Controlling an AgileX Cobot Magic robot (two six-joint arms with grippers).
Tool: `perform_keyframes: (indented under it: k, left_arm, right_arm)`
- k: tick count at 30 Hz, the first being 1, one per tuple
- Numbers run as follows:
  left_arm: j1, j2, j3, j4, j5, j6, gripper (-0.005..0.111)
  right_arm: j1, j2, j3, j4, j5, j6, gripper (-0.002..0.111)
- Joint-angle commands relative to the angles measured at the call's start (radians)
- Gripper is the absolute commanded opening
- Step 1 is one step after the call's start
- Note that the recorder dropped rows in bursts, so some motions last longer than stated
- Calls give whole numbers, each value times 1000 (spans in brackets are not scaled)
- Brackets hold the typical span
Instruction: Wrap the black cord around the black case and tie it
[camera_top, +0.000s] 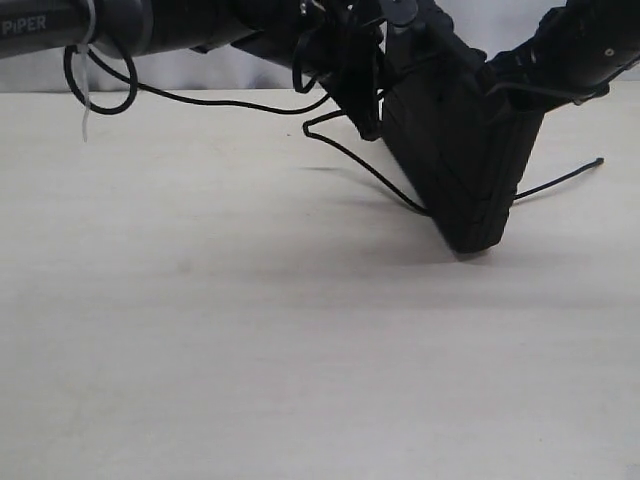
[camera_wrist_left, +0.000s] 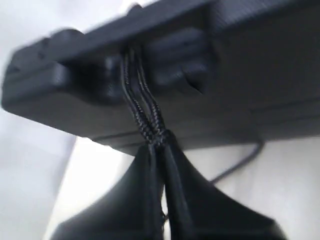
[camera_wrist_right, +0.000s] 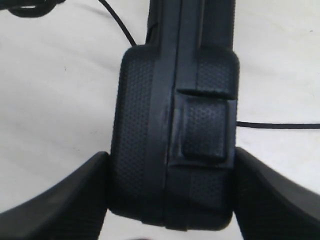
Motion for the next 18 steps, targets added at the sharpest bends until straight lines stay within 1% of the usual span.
perform_keyframes:
  k: [1,5,7,9,11,16,18]
  left_arm:
    - [-39,0,-2,-11,-100,15,0]
    - [-64,60,-2,-11,-159,75,0]
    - [-81,73,-2,-11,-260,75,0]
    - [-111,79,-2,-11,-376,75,0]
    - [-128,90,-4,-1,-414,77,0]
    - [-130,137,-20,-1,-443,77,0]
    - [-130,137,-20,-1,-474,77,7]
  right_arm:
    - [0,9,7,24,-4,-29,4]
    - [0,9,7,28,-4,-31,4]
    - [0,9,7,28,-12,-31,4]
    - [0,12,7,28,-13,-35,4]
    - [0,19,7,28,-13,-39,4]
    - [0,21,16,28,-26,-48,4]
    - [0,21,16,28,-26,-48,4]
